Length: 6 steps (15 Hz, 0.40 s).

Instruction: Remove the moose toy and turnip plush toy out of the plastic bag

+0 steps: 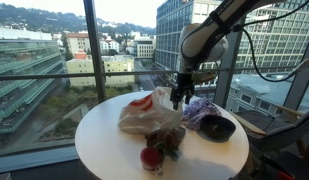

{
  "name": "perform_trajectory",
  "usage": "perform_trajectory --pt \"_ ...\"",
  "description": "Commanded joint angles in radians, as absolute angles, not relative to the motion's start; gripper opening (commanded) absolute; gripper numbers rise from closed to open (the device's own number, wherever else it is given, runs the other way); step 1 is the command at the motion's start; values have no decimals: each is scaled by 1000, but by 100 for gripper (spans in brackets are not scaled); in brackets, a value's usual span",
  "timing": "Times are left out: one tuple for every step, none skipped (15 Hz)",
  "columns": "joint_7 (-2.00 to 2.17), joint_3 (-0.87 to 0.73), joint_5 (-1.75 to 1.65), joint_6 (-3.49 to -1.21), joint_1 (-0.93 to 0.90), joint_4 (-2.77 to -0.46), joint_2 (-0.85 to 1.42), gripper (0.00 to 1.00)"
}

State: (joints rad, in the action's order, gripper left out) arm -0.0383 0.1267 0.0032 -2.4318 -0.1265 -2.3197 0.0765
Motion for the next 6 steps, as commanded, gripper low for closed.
perform_trajectory --pt "52 107 0 -2345 -115 -2333 8 100" --pt "51 104 17 -2316 -111 -2331 -1 100" --pt "61 100 23 -2300 -108 -2332 -5 100" --pt "45 98 56 -2286 -103 -2335 -8 100" --pt "38 102 21 -2315 -109 -2319 27 100" --pt "38 100 32 -2302 -106 -2320 22 100"
